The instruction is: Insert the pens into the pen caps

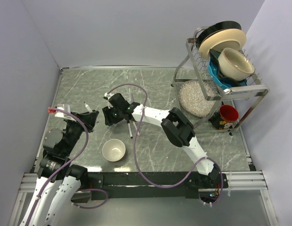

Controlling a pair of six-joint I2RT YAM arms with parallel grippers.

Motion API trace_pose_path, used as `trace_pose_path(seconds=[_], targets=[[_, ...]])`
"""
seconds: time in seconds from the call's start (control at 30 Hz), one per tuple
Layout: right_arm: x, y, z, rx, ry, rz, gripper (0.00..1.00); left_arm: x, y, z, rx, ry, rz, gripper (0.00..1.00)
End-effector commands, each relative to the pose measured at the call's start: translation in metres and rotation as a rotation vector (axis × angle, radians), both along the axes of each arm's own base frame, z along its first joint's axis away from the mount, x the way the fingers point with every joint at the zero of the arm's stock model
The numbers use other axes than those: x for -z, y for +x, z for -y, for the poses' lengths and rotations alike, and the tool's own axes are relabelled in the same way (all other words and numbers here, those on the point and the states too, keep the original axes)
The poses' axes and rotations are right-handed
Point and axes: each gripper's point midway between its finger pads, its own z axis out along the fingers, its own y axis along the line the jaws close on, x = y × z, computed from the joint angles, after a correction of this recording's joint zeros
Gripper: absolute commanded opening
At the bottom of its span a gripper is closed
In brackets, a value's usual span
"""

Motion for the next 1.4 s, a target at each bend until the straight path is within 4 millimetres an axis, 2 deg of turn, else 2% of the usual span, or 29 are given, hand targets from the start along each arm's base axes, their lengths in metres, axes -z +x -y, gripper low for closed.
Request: trace_pose_path(seconds=[0.0, 0.07, 0.1, 0.17, 0.2, 0.23, 0.3, 0.67, 0.9, 1.07, 1.17, 1.2, 1.37], targets=[[-0.045, 0.013, -0.004, 0.039, 0.044, 0.092, 0.56, -0.007, -0.001, -0.002, -0.007, -0.001, 0.021, 0.01], [-0.046, 0.021, -0.004, 0.057, 0.025, 0.118, 0.56, -0.007, -0.002, -0.002, -0.008, -0.002, 0.023, 0.01], [-0.036, 0.024, -0.003, 0.06, 0.0, 0.122, 0.56, -0.007, -0.002, -0.002, -0.008, -0.002, 0.023, 0.01], [-0.034, 0.029, -0.006, 0.063, -0.01, 0.126, 0.56, -0.007, -0.002, -0.002, -0.009, -0.003, 0.022, 0.01], [-0.022, 0.031, -0.005, 0.073, -0.032, 0.119, 0.56, -0.007, -0.002, -0.002, -0.008, -0.003, 0.022, 0.01], [-0.022, 0.034, -0.006, 0.08, -0.034, 0.124, 0.56, -0.008, -0.002, -0.002, -0.008, -0.005, 0.023, 0.01], [-0.011, 0.038, -0.004, 0.1, -0.06, 0.132, 0.56, -0.007, -0.002, -0.002, -0.009, -0.005, 0.022, 0.01], [0.018, 0.032, -0.01, 0.096, -0.164, 0.19, 0.56, -0.007, -0.001, -0.003, -0.012, -0.008, 0.019, 0.01], [0.029, 0.023, 0.002, 0.124, -0.264, 0.24, 0.38, -0.008, -0.002, -0.003, -0.012, -0.009, 0.025, 0.01], [0.035, 0.016, 0.01, 0.114, -0.307, 0.239, 0.37, -0.008, -0.001, -0.003, -0.014, -0.01, 0.026, 0.01], [0.036, 0.014, 0.009, 0.106, -0.338, 0.267, 0.26, -0.008, -0.001, -0.003, -0.013, -0.012, 0.024, 0.01], [0.034, 0.014, 0.009, 0.107, -0.342, 0.277, 0.18, -0.007, -0.001, -0.002, -0.01, -0.011, 0.02, 0.01], [0.033, 0.013, 0.011, 0.116, -0.355, 0.284, 0.06, -0.006, -0.001, -0.002, -0.009, -0.005, 0.015, 0.01]])
